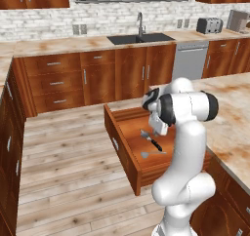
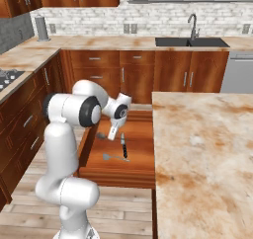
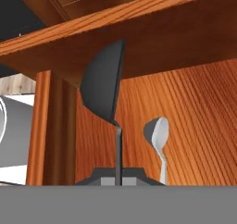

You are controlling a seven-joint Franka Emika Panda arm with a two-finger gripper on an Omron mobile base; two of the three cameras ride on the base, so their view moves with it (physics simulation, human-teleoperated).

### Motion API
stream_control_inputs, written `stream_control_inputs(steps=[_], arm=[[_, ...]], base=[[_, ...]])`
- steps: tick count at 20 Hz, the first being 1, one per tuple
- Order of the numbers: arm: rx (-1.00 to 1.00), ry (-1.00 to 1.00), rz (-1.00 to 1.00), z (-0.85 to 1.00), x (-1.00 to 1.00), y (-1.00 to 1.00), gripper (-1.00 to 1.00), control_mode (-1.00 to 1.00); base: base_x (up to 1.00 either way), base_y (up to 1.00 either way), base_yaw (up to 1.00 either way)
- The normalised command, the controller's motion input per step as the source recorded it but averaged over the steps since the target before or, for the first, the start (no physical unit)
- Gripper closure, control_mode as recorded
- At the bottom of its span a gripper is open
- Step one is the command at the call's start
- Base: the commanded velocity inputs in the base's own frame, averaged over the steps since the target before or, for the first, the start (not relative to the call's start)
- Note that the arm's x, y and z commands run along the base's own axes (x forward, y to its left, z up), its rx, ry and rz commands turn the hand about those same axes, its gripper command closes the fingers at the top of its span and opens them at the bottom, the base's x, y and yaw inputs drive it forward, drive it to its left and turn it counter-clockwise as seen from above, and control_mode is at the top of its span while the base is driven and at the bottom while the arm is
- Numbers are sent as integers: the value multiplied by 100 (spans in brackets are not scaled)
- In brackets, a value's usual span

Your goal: Pick up the metallic utensils from the counter and place them in the open drawer. Make sure not to pick up any wooden utensils.

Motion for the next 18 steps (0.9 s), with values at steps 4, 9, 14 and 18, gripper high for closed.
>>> stream_control_inputs(steps=[4,9,14,18], arm=[[0,0,0,-46,12,0,100,-100],[0,0,0,-41,7,-1,100,-100],[0,0,0,-39,6,0,100,-100],[0,0,0,-37,8,0,100,-100]], base=[[0,0,0],[0,0,0],[0,0,0],[0,0,0]])
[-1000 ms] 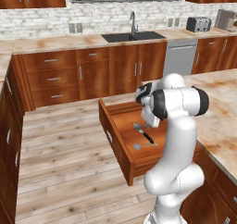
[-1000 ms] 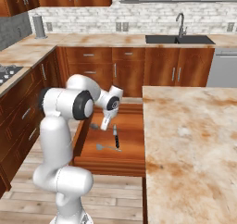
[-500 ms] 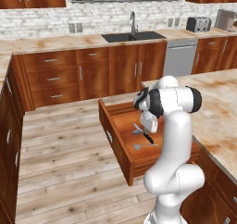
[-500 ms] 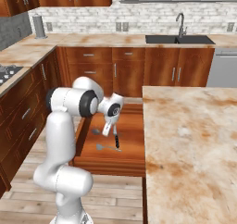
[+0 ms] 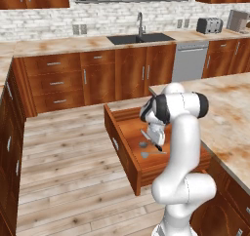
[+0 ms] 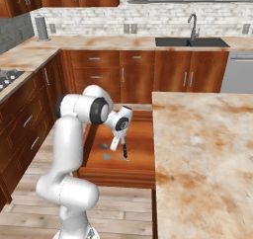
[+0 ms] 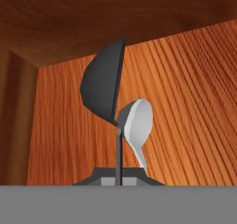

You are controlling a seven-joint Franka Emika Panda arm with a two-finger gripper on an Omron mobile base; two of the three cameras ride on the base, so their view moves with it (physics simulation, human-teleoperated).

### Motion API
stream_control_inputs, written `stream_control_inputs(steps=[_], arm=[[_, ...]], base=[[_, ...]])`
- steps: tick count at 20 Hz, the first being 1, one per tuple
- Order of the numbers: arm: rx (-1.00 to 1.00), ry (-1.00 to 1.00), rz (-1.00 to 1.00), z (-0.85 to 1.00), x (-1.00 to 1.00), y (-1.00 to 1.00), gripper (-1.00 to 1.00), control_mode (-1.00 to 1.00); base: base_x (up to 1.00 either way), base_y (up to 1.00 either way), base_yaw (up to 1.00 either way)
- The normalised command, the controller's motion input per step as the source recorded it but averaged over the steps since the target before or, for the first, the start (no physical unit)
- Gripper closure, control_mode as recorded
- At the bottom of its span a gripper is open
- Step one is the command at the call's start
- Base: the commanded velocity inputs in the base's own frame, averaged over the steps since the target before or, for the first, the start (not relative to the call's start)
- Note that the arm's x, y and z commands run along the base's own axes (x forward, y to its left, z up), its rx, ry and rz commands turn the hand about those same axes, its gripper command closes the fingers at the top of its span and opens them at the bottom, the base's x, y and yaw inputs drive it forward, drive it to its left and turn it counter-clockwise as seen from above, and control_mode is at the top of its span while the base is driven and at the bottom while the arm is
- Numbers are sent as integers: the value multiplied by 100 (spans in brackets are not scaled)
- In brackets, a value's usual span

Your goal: Pick up the metallic utensils from the counter and place them in the open drawer. Make sure not to pick up any wooden utensils.

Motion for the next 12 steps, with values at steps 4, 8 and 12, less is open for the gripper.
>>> stream_control_inputs(steps=[4,8,12], arm=[[0,0,0,-36,8,0,100,-100],[0,0,0,-32,15,0,100,-100],[0,0,0,-31,11,0,100,-100]], base=[[0,0,0],[0,0,0],[0,0,0]])
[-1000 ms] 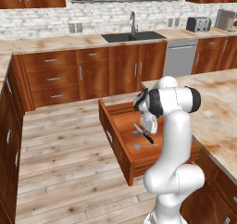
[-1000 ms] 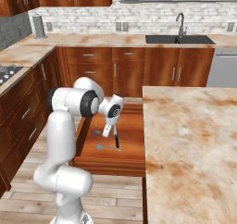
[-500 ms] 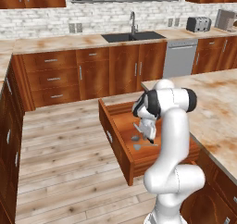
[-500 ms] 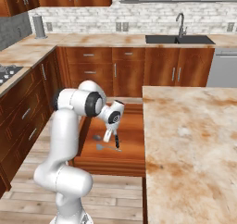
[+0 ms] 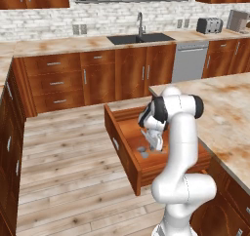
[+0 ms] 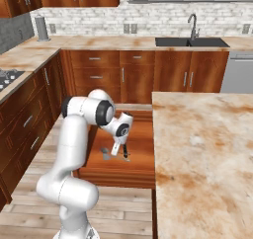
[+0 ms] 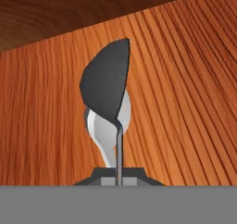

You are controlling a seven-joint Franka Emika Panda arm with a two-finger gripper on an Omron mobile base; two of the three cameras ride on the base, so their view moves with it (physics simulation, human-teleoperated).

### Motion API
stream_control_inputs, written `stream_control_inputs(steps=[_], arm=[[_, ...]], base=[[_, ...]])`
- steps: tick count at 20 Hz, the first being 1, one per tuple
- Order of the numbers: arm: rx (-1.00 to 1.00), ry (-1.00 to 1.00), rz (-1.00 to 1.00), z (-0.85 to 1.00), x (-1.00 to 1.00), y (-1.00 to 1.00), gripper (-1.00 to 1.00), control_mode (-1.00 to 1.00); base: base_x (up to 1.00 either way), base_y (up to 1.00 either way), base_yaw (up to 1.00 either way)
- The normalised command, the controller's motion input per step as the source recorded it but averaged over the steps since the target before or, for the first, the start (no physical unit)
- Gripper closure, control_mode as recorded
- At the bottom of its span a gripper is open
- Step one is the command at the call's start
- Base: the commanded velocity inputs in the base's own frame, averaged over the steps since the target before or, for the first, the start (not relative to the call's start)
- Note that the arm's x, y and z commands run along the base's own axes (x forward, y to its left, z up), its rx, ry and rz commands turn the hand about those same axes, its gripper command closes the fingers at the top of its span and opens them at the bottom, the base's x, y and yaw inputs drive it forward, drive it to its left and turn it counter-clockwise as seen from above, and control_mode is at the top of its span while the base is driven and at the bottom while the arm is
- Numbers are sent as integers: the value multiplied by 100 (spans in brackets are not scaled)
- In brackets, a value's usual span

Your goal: Pick up the metallic utensils from the counter and place them in the open drawer. Make sure not to pick up any wooden utensils.

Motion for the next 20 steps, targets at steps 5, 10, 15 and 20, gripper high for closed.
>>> stream_control_inputs(steps=[5,10,15,20], arm=[[0,0,0,-32,9,0,100,-100],[0,-1,0,-24,2,0,-100,-100],[0,-8,-1,21,-20,0,-100,-100],[0,-16,0,65,-29,0,-100,-100]], base=[[0,0,0],[0,0,0],[0,0,0],[0,0,0]])
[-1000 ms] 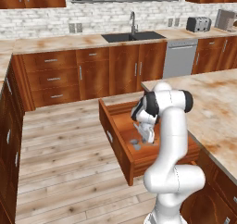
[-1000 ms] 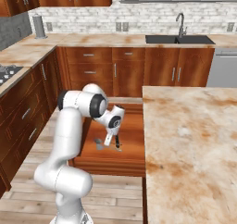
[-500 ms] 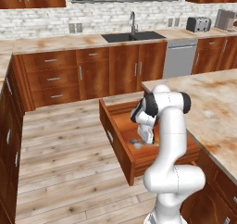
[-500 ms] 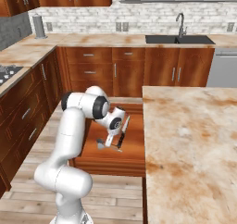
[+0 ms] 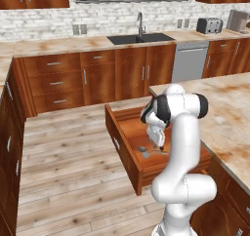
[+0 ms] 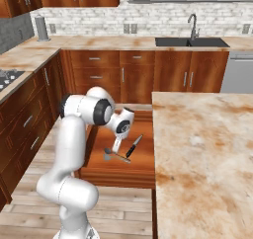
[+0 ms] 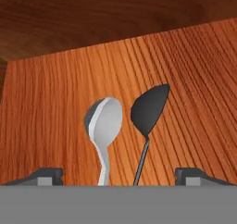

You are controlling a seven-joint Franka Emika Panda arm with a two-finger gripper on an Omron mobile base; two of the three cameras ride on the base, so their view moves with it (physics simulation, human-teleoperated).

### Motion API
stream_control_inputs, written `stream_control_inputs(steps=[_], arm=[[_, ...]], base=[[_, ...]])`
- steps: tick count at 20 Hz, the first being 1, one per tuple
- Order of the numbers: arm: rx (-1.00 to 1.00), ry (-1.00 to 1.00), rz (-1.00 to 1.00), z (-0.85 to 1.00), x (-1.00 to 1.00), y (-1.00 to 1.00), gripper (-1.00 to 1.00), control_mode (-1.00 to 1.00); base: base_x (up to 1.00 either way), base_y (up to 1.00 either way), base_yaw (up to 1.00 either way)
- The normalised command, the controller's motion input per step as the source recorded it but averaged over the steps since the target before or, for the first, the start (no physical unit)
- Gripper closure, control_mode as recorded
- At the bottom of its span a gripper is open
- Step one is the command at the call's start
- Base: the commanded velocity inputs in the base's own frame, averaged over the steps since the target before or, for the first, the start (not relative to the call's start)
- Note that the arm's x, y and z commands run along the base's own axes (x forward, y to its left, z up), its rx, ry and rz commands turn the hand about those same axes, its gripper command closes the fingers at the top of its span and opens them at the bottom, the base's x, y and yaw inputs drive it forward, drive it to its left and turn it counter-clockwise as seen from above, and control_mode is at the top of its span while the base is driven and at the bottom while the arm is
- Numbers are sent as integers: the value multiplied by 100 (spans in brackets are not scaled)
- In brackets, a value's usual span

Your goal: Pick up the metallic utensils from the counter and place them in the open drawer. Make sure not to pick up any wooden utensils.

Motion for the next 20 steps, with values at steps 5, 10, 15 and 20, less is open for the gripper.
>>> stream_control_inputs(steps=[5,10,15,20], arm=[[0,-3,0,80,-25,0,-100,-100],[0,0,-3,83,-17,0,-100,-100],[0,0,-8,79,-14,0,-100,-100],[0,0,-10,71,-17,0,-100,-100]], base=[[0,0,0],[0,0,0],[0,0,0],[0,0,0]])
